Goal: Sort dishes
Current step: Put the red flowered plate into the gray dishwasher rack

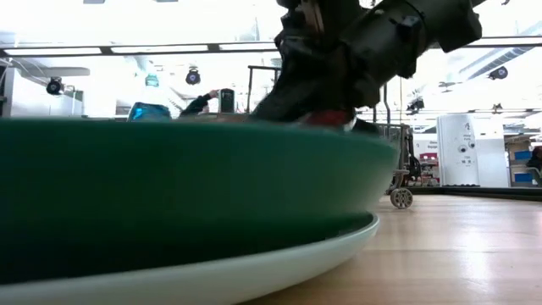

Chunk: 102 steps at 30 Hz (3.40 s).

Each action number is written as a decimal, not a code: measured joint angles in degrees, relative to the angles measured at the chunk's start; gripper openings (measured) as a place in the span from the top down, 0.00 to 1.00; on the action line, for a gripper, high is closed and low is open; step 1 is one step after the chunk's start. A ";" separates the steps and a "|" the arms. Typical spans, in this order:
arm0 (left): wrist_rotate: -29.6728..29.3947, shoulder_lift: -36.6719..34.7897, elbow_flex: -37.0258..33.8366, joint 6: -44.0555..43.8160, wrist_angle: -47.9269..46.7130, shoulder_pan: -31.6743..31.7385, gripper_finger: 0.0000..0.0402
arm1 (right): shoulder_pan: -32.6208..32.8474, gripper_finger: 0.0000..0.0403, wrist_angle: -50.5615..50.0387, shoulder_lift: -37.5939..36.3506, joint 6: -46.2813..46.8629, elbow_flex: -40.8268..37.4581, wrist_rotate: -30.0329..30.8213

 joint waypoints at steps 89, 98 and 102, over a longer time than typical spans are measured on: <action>-14.98 -20.97 10.69 8.35 -64.39 6.08 0.61 | -37.05 0.99 -0.80 -47.04 -76.25 -17.11 -1.16; -15.80 -24.73 5.16 7.10 -64.38 10.20 0.61 | -37.46 0.99 -1.42 -47.04 -75.01 -17.11 -2.03; -17.83 -24.81 4.12 8.87 -64.36 12.68 0.61 | -37.59 0.99 -1.43 -47.04 -75.03 -17.11 -2.24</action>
